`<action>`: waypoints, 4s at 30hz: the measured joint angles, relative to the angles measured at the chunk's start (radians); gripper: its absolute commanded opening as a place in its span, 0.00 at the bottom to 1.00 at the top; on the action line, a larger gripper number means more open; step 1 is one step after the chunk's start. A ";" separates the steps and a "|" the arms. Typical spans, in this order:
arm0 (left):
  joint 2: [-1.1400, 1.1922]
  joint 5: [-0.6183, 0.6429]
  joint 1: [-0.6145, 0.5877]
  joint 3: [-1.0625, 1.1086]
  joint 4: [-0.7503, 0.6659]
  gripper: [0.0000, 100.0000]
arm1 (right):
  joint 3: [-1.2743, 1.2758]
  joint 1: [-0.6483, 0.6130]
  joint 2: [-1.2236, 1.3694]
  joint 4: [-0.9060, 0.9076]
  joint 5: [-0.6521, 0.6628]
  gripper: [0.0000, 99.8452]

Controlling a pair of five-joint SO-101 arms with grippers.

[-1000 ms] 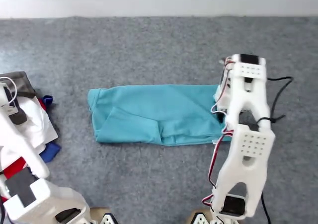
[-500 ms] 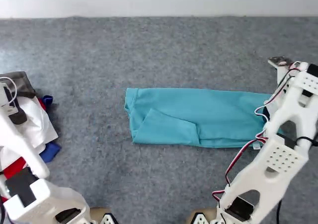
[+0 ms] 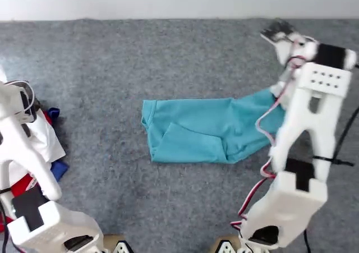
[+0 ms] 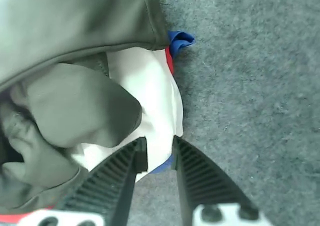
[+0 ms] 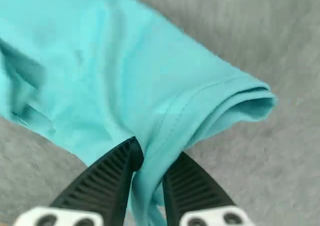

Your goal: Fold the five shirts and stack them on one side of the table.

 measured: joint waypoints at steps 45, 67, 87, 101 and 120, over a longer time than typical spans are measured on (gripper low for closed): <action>0.000 0.000 0.002 0.000 0.000 0.09 | -0.107 -0.571 0.278 0.000 -0.296 0.09; 0.000 0.058 0.002 0.026 0.000 0.09 | -0.474 -0.301 0.641 -0.031 -0.149 0.07; 0.000 0.058 0.002 0.026 0.000 0.09 | -0.603 -0.482 0.804 0.000 -0.147 0.22; 0.000 0.058 0.002 0.026 0.000 0.09 | -0.603 -0.417 0.842 -0.052 -0.147 0.01; 0.000 0.058 0.002 0.104 -0.020 0.09 | -0.629 -0.262 0.832 -0.049 -0.178 0.26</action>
